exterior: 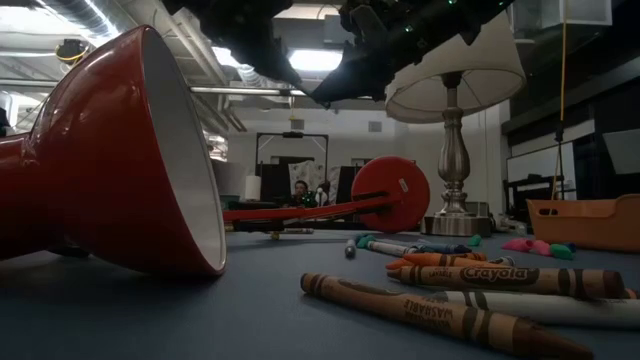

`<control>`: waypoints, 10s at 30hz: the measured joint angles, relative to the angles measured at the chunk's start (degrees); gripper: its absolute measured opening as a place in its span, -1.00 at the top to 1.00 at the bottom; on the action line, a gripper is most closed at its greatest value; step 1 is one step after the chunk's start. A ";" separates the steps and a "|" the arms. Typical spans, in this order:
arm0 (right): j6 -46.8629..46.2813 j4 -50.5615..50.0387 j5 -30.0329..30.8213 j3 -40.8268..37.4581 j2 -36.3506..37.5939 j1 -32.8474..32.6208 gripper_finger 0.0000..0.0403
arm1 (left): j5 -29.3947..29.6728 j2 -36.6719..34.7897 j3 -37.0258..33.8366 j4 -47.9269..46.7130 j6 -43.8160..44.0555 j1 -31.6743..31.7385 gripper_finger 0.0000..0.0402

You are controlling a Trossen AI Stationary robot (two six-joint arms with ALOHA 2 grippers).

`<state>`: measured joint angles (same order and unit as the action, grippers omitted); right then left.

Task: Sort crayons
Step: Put the green crayon into the green bin, then put the gray crayon into the blue bin

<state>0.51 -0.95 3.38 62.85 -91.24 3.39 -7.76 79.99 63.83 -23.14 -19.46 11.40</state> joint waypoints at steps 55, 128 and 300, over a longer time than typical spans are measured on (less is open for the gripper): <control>-0.22 -4.71 -2.56 0.02 0.02 0.01 0.19 | 24.49 -7.47 0.09 -33.22 9.76 4.61 0.92; 0.00 -6.51 -2.54 0.02 0.02 0.01 0.19 | 35.97 6.29 -0.02 -49.00 38.40 22.62 0.55; 0.25 -9.06 -2.51 -0.02 0.02 0.01 0.19 | 8.23 34.60 29.56 -30.35 26.83 29.58 0.53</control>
<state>0.77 -10.01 0.86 62.83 -91.22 3.40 0.47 114.59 93.39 -53.49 7.36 40.98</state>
